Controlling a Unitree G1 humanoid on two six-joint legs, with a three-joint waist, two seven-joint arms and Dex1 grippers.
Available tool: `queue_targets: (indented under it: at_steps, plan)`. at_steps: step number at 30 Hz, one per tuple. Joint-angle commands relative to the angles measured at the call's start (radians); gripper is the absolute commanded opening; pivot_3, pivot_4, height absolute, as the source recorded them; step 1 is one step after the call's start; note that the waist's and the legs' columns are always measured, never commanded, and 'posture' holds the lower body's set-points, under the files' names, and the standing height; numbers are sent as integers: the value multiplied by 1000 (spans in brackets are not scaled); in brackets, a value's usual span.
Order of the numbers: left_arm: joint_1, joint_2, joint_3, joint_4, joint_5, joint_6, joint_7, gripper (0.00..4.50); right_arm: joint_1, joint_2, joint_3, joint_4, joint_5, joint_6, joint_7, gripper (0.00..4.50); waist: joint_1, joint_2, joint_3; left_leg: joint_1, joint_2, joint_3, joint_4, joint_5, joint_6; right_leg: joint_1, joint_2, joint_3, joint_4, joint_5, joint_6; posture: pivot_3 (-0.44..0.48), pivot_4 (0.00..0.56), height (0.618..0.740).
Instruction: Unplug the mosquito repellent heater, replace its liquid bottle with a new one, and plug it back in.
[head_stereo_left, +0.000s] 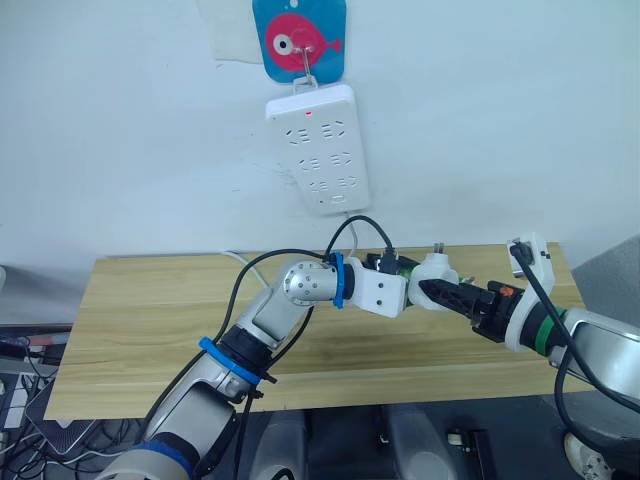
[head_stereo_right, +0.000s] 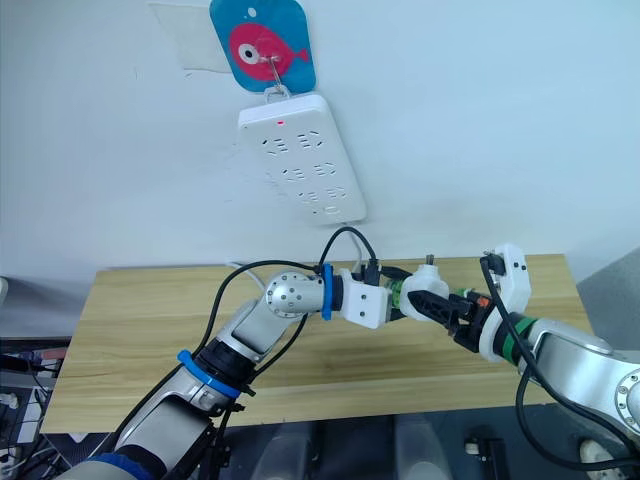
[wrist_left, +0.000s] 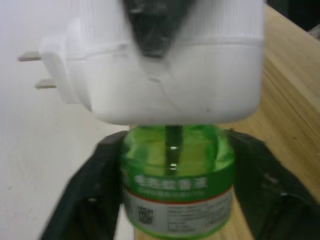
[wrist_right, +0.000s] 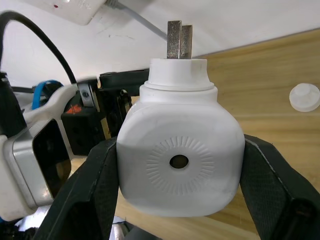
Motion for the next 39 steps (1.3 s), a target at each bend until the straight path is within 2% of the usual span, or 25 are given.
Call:
queue_targets:
  at_steps: [1,7,9,12,16,21,23,26,29,32,36,39]
  plan:
    - [5,-3,-12,-32,1,-1,5,2287,-6,3,-9,-47,24,-22,-4,2991,0,0,0,0,0,0,0,0,0,0,0,0,0,0,0,-113,294,740]
    - [-7,-29,-1,-2,-45,2,-3,2287,-51,-4,-3,-56,24,-23,-2,2991,0,1,0,0,0,0,0,0,0,0,0,0,0,0,0,-114,286,740]
    - [-8,-43,9,8,-67,6,-2,2287,-53,-4,-13,-68,24,-34,2,3695,0,0,0,0,0,0,0,0,0,0,0,0,0,0,0,-115,284,740]
    - [-7,-52,19,24,-96,32,-14,2287,-46,-15,-33,-89,24,-55,-21,4480,0,0,-1,0,0,0,0,0,-1,0,0,0,0,0,0,-125,285,740]
    - [-4,-87,45,58,-167,32,-11,2287,44,-118,-114,-192,8,10,11,4480,1,3,-2,0,-1,1,0,0,-1,0,-1,0,0,0,0,-149,285,740]
    - [32,-196,120,40,-338,182,-7,2287,157,-16,-141,-353,-199,-98,-82,4480,-2,1,-3,-1,0,0,0,0,-1,0,0,-1,0,0,0,-177,282,740]
    - [43,-212,135,21,-368,233,-5,2287,165,11,-118,-389,-308,-101,-87,4480,-11,1,-3,0,-1,0,1,1,-1,0,0,0,0,0,1,-191,280,740]
    - [84,-255,159,-52,-501,378,-30,2287,160,95,-8,-398,-608,-144,-110,4480,-27,1,-4,0,0,0,1,1,-1,0,0,1,1,1,1,-202,276,740]
    - [106,-270,172,-114,-563,463,-30,2287,138,173,82,-398,-772,-188,-131,4480,-32,3,-5,1,1,0,1,1,-2,-1,2,0,1,1,1,-210,274,740]
    - [116,-273,176,-152,-599,511,-28,2287,113,245,161,-398,-884,-197,-146,4480,-34,4,-6,1,1,1,0,1,-2,-1,2,1,2,1,1,-218,275,740]
    - [121,-273,177,-172,-614,533,-24,2287,64,331,198,-398,-968,-189,-166,4480,-37,5,-7,1,0,1,1,1,-2,-1,1,1,2,1,1,-221,272,740]
    - [122,-267,172,-165,-597,532,-15,2287,-17,344,226,-398,-1024,-137,-159,4480,-40,6,-7,1,0,2,1,1,-2,-1,1,2,2,1,1,-224,272,740]
